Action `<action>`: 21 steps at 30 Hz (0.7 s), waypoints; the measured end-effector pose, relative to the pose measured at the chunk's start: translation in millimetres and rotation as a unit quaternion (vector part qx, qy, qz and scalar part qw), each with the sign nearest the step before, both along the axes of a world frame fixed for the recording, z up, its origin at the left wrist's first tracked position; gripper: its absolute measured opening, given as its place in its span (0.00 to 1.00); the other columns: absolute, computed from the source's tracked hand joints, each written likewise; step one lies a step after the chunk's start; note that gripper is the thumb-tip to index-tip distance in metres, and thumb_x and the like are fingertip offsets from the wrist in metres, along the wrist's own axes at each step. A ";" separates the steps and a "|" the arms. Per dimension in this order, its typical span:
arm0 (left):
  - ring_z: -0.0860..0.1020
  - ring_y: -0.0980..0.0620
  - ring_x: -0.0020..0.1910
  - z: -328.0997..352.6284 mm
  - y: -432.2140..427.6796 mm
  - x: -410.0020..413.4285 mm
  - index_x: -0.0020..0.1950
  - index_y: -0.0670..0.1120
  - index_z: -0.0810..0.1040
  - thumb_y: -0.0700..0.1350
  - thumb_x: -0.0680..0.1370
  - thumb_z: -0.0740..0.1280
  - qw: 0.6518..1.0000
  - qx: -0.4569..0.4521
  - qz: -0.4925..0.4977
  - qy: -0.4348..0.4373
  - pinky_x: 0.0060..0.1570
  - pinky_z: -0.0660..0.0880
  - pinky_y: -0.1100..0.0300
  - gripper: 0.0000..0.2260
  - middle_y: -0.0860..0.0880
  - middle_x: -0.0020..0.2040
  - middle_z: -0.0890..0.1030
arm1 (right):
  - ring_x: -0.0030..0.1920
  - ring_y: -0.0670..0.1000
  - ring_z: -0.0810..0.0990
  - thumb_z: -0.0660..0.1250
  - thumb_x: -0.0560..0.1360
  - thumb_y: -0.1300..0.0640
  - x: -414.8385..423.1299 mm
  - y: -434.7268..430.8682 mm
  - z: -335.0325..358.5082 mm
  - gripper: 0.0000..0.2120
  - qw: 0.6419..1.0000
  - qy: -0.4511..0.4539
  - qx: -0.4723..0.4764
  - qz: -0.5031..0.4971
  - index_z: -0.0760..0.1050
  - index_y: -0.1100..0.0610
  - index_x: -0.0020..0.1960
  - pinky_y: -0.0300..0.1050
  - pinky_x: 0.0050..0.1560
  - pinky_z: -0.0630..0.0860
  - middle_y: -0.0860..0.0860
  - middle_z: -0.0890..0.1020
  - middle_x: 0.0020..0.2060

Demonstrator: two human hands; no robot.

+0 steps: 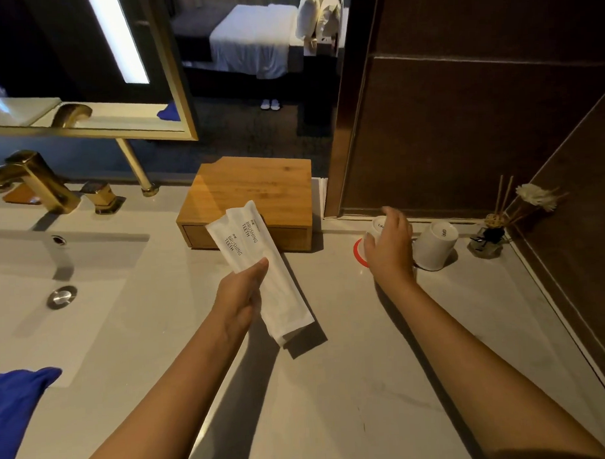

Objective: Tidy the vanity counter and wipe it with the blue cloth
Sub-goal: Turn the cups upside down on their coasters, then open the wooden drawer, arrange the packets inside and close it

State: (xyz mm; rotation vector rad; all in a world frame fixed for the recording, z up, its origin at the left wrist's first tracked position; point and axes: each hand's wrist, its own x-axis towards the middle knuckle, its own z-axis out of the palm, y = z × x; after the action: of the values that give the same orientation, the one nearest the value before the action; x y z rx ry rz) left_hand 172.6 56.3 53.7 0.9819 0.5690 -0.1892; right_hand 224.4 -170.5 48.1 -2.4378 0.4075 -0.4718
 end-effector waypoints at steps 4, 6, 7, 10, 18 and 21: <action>0.78 0.42 0.53 -2.2 33.3 -8.6 0.58 0.52 0.72 0.38 0.73 0.69 0.999 0.004 0.045 -0.005 0.55 0.73 0.35 0.17 0.45 0.55 0.78 | 0.57 0.52 0.76 0.64 0.76 0.57 -11.5 60.7 -3.9 0.13 0.983 -0.010 0.106 0.149 0.72 0.55 0.60 0.46 0.56 0.75 0.54 0.78 0.57; 0.78 0.43 0.52 -3.1 48.7 -13.6 0.54 0.54 0.75 0.37 0.73 0.68 0.998 0.005 0.058 -0.012 0.53 0.73 0.36 0.14 0.46 0.54 0.79 | 0.53 0.50 0.77 0.63 0.77 0.55 -11.3 90.4 -8.5 0.12 0.957 0.066 0.211 0.189 0.73 0.55 0.60 0.44 0.53 0.76 0.52 0.79 0.53; 0.78 0.43 0.52 -3.3 56.1 -16.2 0.52 0.54 0.75 0.37 0.73 0.68 0.998 0.001 0.063 -0.013 0.53 0.74 0.37 0.14 0.46 0.54 0.79 | 0.51 0.49 0.77 0.63 0.77 0.55 -8.2 104.8 -11.8 0.12 0.942 0.105 0.254 0.191 0.74 0.56 0.59 0.43 0.52 0.75 0.52 0.79 0.51; 0.78 0.41 0.55 -1.7 77.4 -22.5 0.57 0.50 0.76 0.37 0.73 0.68 0.996 -0.025 0.081 -0.001 0.57 0.73 0.37 0.14 0.44 0.57 0.80 | 0.39 0.49 0.77 0.63 0.76 0.51 6.5 145.8 -16.7 0.10 0.877 0.228 0.395 0.154 0.76 0.56 0.50 0.46 0.45 0.73 0.51 0.79 0.39; 0.84 0.47 0.37 3.8 110.1 -34.3 0.43 0.48 0.78 0.37 0.75 0.66 0.995 -0.027 0.100 -0.002 0.44 0.77 0.45 0.07 0.48 0.34 0.86 | 0.32 0.46 0.71 0.60 0.79 0.58 47.3 195.7 -25.2 0.09 0.668 0.277 0.691 0.026 0.72 0.64 0.48 0.36 0.30 0.65 0.57 0.78 0.40; 0.84 0.49 0.33 2.2 116.6 -35.7 0.43 0.47 0.77 0.36 0.76 0.65 0.994 -0.033 0.102 -0.007 0.38 0.77 0.49 0.07 0.48 0.32 0.85 | 0.30 0.44 0.68 0.59 0.79 0.59 49.7 200.8 -31.7 0.10 0.657 0.259 0.708 0.028 0.73 0.62 0.42 0.36 0.27 0.61 0.54 0.76 0.36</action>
State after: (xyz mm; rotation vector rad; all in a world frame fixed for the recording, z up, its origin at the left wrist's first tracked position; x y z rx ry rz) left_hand 136.9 172.9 55.9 0.8544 0.6433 -0.0183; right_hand 274.1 30.3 16.4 -0.9337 0.5988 0.5087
